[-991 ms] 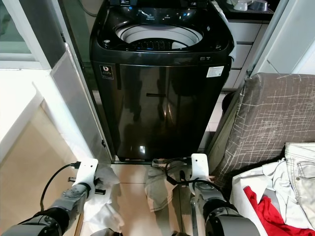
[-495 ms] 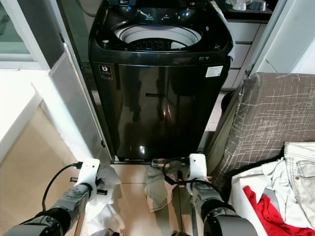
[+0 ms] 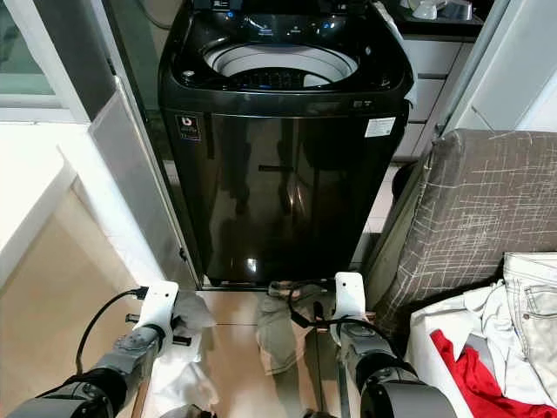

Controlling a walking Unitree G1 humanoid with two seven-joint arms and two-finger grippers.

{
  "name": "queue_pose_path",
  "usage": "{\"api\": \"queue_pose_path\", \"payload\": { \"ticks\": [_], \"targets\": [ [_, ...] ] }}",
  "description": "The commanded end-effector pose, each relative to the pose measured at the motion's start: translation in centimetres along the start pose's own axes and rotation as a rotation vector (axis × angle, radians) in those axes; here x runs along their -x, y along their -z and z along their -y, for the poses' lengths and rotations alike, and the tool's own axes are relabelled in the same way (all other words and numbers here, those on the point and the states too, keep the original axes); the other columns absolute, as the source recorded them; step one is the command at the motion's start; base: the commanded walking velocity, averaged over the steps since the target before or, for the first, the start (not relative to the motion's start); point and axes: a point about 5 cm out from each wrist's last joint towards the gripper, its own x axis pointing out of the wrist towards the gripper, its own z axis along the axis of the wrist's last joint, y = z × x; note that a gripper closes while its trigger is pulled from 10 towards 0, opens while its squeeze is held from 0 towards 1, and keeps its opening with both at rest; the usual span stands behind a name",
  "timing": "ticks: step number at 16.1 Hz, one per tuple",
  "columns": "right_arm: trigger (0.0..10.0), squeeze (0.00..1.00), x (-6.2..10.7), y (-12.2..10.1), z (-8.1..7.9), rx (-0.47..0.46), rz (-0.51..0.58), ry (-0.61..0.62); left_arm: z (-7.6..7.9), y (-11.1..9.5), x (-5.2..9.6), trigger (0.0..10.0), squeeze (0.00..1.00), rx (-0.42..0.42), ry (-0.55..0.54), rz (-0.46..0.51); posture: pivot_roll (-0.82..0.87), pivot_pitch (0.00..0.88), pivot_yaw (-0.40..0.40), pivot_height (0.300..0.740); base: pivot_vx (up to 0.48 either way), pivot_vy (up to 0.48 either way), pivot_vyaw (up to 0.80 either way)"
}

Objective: Clothes washing

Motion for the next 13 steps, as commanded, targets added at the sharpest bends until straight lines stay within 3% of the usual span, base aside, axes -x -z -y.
{"api": "queue_pose_path", "payload": {
  "ticks": [1,4,6,9,13],
  "targets": [
    [10.0,0.0,0.0,-0.2,0.2,-0.002,0.006,0.008,0.2,-0.6,-0.1,10.0,0.0,-0.014,0.007,0.017,-0.11,0.0,0.008,0.731,0.0,0.0,0.0],
    [10.0,0.0,0.0,0.2,0.1,-0.015,-0.002,0.007,-0.1,-0.8,-0.1,10.0,0.0,-0.044,0.017,0.018,-0.1,0.0,0.029,0.731,0.0,0.0,0.0],
    [10.0,0.0,0.1,0.7,-0.2,-0.043,-0.01,0.009,-0.4,-1.4,-0.2,10.0,0.0,-0.129,0.043,0.033,-0.1,0.0,0.053,0.731,0.0,0.0,0.0],
    [10.0,0.0,0.1,1.2,-0.5,-0.026,-0.021,0.004,-0.8,-1.9,-0.2,10.0,0.0,-0.103,0.024,0.041,-0.1,0.0,0.05,0.731,0.0,0.0,0.0],
    [10.0,0.0,0.1,1.3,-0.4,-0.008,-0.024,0.003,-0.2,-1.3,-0.2,10.0,0.0,-0.109,0.045,0.029,-0.11,0.0,0.047,0.731,0.0,0.0,0.0]
  ]
}}
